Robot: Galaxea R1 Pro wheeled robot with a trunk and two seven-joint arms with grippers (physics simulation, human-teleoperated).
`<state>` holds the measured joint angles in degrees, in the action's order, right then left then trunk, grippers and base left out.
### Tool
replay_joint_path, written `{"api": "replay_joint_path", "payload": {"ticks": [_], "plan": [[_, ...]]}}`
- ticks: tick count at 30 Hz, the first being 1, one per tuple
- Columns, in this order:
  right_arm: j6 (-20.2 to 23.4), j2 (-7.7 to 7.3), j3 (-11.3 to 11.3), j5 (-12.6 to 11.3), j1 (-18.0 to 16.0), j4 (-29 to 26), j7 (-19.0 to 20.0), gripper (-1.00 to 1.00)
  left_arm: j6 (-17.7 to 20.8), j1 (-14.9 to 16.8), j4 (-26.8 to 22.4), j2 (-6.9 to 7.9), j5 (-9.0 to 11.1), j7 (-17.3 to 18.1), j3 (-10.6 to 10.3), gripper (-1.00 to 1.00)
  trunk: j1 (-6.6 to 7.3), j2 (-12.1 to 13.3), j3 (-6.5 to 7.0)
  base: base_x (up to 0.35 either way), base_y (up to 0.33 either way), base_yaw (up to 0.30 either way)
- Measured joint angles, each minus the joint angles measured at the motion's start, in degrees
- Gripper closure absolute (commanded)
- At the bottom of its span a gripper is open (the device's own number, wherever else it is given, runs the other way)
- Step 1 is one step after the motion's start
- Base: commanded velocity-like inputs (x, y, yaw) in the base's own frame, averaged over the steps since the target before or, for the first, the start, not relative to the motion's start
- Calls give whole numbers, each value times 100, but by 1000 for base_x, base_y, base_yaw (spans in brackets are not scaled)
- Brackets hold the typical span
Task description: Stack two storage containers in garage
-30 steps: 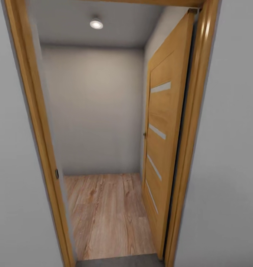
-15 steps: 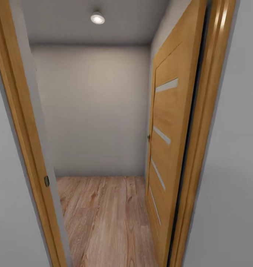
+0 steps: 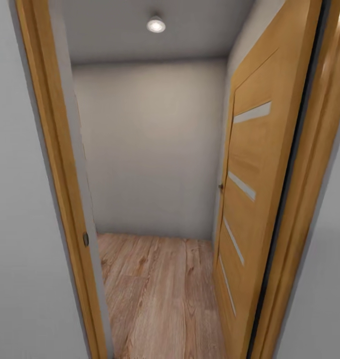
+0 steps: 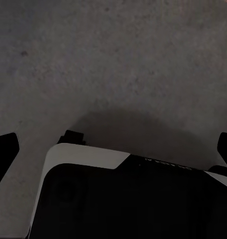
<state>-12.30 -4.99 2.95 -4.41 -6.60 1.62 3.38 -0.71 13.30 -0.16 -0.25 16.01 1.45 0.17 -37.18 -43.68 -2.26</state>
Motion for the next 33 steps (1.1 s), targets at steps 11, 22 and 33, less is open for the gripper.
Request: {"api": "replay_joint_path", "payload": {"ticks": [11,22,33], "plan": [[-1,0,0,4,0,1,2,-100,0,0,-2,0,-2,-2,0,-100,0,-1,0,0,0,202],[14,-9,7,4,1,0,19,-100,7,1,2,-1,-3,-2,0,-100,3,-1,0,184,0,7],[-1,-6,8,-1,1,3,4,-100,8,1,4,-2,-3,-2,0,-100,3,-1,0,321,0,0]]}}
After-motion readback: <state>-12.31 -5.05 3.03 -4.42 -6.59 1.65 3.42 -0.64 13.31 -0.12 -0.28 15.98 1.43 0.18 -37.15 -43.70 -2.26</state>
